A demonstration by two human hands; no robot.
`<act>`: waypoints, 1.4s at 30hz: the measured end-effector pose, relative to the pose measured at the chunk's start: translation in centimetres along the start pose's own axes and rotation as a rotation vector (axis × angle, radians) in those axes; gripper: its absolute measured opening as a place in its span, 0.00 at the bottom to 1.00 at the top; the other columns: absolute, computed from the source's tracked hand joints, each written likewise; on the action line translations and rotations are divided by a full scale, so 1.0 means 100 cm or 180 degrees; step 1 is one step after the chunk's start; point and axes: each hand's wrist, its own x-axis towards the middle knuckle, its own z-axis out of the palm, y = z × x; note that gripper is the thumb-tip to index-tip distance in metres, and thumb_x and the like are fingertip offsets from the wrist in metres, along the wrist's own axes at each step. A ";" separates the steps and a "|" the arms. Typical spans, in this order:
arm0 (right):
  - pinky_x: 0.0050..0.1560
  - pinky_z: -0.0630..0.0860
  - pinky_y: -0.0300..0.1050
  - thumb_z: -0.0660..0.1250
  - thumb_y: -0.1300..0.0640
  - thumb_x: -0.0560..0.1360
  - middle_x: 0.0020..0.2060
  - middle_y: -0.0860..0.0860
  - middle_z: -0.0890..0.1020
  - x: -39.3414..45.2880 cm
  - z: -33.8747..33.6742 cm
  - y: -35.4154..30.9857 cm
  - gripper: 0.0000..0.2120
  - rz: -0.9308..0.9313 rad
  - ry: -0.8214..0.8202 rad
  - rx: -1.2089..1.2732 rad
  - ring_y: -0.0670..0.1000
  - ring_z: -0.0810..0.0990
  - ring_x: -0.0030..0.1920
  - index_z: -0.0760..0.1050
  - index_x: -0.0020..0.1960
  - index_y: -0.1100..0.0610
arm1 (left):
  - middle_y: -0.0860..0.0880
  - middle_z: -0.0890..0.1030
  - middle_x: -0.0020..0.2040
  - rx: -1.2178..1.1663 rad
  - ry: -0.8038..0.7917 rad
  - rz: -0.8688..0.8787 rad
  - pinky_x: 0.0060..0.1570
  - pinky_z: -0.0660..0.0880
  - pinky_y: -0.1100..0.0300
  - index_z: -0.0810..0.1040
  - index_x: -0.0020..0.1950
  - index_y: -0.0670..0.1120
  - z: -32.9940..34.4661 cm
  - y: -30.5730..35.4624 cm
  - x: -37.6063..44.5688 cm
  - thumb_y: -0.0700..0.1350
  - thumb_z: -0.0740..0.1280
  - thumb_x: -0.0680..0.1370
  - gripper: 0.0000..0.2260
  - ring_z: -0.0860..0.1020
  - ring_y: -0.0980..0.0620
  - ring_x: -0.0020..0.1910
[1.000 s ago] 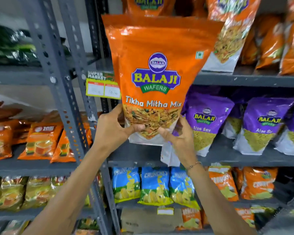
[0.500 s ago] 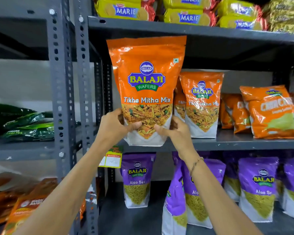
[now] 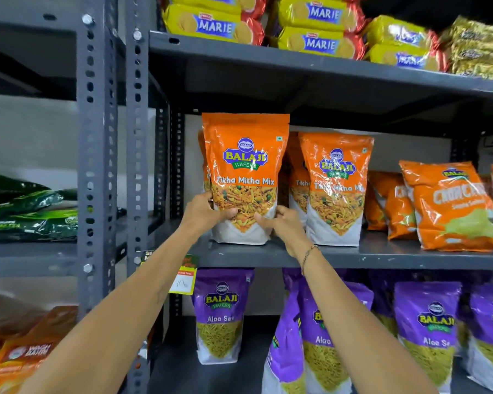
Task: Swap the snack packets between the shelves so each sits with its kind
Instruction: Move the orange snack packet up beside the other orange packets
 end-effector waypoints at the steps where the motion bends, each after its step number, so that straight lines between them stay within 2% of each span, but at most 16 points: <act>1: 0.57 0.78 0.59 0.78 0.49 0.62 0.56 0.66 0.80 -0.001 0.000 -0.002 0.29 0.0020 -0.0047 0.0002 0.61 0.79 0.58 0.75 0.53 0.67 | 0.47 0.83 0.54 0.0001 0.0007 0.0031 0.56 0.77 0.50 0.78 0.57 0.46 0.000 -0.001 0.000 0.54 0.77 0.64 0.25 0.80 0.48 0.53; 3: 0.53 0.80 0.48 0.76 0.55 0.67 0.56 0.57 0.82 0.000 0.000 -0.002 0.20 0.0025 -0.0175 0.0056 0.54 0.80 0.57 0.76 0.55 0.61 | 0.48 0.83 0.55 0.0027 -0.0034 0.0109 0.55 0.76 0.54 0.77 0.59 0.47 0.000 -0.004 0.000 0.55 0.77 0.64 0.27 0.80 0.49 0.54; 5: 0.51 0.78 0.44 0.75 0.53 0.68 0.55 0.54 0.82 0.003 0.000 0.001 0.21 -0.0026 -0.0272 -0.0011 0.52 0.79 0.56 0.74 0.57 0.58 | 0.49 0.82 0.57 0.0078 -0.0154 0.0137 0.56 0.75 0.54 0.75 0.61 0.48 -0.001 -0.008 -0.002 0.56 0.77 0.62 0.30 0.79 0.50 0.56; 8: 0.51 0.79 0.50 0.76 0.44 0.64 0.51 0.58 0.81 0.007 0.000 0.004 0.27 -0.0130 -0.0272 -0.0256 0.56 0.79 0.53 0.73 0.54 0.60 | 0.49 0.81 0.58 0.0039 -0.0299 0.0153 0.53 0.73 0.57 0.74 0.61 0.47 -0.001 -0.014 -0.002 0.52 0.78 0.62 0.30 0.78 0.51 0.56; 10: 0.57 0.79 0.55 0.75 0.42 0.63 0.55 0.59 0.80 0.010 0.001 0.006 0.30 -0.0137 -0.0327 -0.0299 0.57 0.79 0.57 0.73 0.55 0.59 | 0.49 0.81 0.57 0.0037 -0.0269 0.0180 0.51 0.72 0.59 0.75 0.61 0.47 -0.001 -0.016 0.000 0.51 0.78 0.63 0.29 0.77 0.51 0.54; 13: 0.60 0.76 0.48 0.73 0.46 0.68 0.60 0.51 0.79 0.009 0.004 0.006 0.25 -0.0204 -0.0479 -0.0347 0.50 0.77 0.60 0.71 0.60 0.55 | 0.50 0.81 0.57 0.0112 -0.0188 0.0149 0.54 0.75 0.55 0.74 0.61 0.48 -0.003 -0.020 0.005 0.52 0.78 0.62 0.30 0.78 0.50 0.56; 16: 0.65 0.73 0.50 0.72 0.43 0.68 0.63 0.50 0.77 0.012 0.007 0.009 0.30 -0.0285 -0.0543 -0.0542 0.50 0.75 0.62 0.69 0.64 0.55 | 0.49 0.81 0.57 0.0182 -0.0121 0.0082 0.58 0.75 0.49 0.74 0.61 0.48 -0.005 -0.025 0.008 0.53 0.78 0.62 0.30 0.78 0.48 0.57; 20: 0.67 0.71 0.50 0.70 0.37 0.67 0.66 0.49 0.75 0.010 0.010 0.008 0.36 -0.0363 -0.0525 -0.0718 0.49 0.74 0.64 0.66 0.67 0.55 | 0.48 0.80 0.59 0.0190 -0.0117 0.0090 0.60 0.74 0.50 0.73 0.62 0.48 -0.006 -0.026 0.007 0.53 0.77 0.64 0.30 0.77 0.48 0.58; 23: 0.65 0.72 0.48 0.69 0.39 0.69 0.64 0.49 0.77 0.009 0.010 0.009 0.32 -0.0420 -0.0503 -0.0718 0.49 0.75 0.63 0.68 0.66 0.54 | 0.48 0.79 0.60 0.0284 -0.0112 0.0154 0.56 0.72 0.56 0.72 0.62 0.47 -0.005 -0.024 0.005 0.52 0.76 0.66 0.28 0.76 0.48 0.59; 27: 0.68 0.71 0.53 0.69 0.33 0.64 0.66 0.49 0.75 0.011 0.010 0.012 0.41 -0.0385 -0.0510 -0.0685 0.50 0.73 0.65 0.65 0.68 0.54 | 0.48 0.79 0.60 0.0378 -0.0112 0.0192 0.54 0.70 0.58 0.71 0.62 0.46 -0.006 -0.020 0.002 0.52 0.76 0.66 0.28 0.74 0.51 0.54; 31: 0.68 0.71 0.53 0.70 0.33 0.63 0.66 0.49 0.75 0.012 0.010 0.012 0.41 -0.0362 -0.0546 -0.0670 0.50 0.74 0.64 0.66 0.68 0.54 | 0.47 0.78 0.62 0.0413 -0.0121 0.0167 0.57 0.70 0.57 0.70 0.64 0.46 -0.006 -0.018 0.000 0.52 0.75 0.67 0.29 0.75 0.47 0.60; 33: 0.67 0.72 0.51 0.70 0.35 0.65 0.65 0.49 0.76 0.011 0.011 0.011 0.37 -0.0383 -0.0554 -0.0642 0.49 0.75 0.63 0.66 0.67 0.54 | 0.47 0.78 0.63 0.0425 -0.0144 0.0131 0.59 0.71 0.55 0.70 0.65 0.46 -0.006 -0.019 0.000 0.53 0.75 0.67 0.30 0.74 0.47 0.62; 36: 0.61 0.71 0.44 0.69 0.41 0.70 0.62 0.47 0.76 0.009 0.011 0.011 0.30 -0.0402 -0.0578 -0.0690 0.47 0.74 0.61 0.66 0.66 0.54 | 0.48 0.77 0.64 0.0331 -0.0155 0.0099 0.57 0.70 0.57 0.69 0.65 0.47 -0.005 -0.020 0.000 0.52 0.75 0.67 0.30 0.74 0.51 0.59; 39: 0.64 0.70 0.46 0.67 0.36 0.69 0.65 0.48 0.74 0.011 0.011 0.012 0.37 -0.0360 -0.0630 -0.0820 0.49 0.73 0.63 0.63 0.69 0.56 | 0.49 0.77 0.62 0.0259 -0.0186 0.0017 0.55 0.69 0.58 0.69 0.64 0.47 -0.005 -0.020 0.000 0.51 0.75 0.67 0.29 0.73 0.53 0.56; 42: 0.61 0.71 0.47 0.64 0.32 0.68 0.63 0.51 0.74 0.010 0.011 0.010 0.42 -0.0299 -0.0615 -0.1186 0.51 0.73 0.62 0.60 0.70 0.59 | 0.48 0.76 0.63 0.0128 -0.0250 -0.0144 0.59 0.71 0.55 0.66 0.67 0.46 -0.006 -0.019 -0.006 0.52 0.75 0.67 0.33 0.74 0.49 0.62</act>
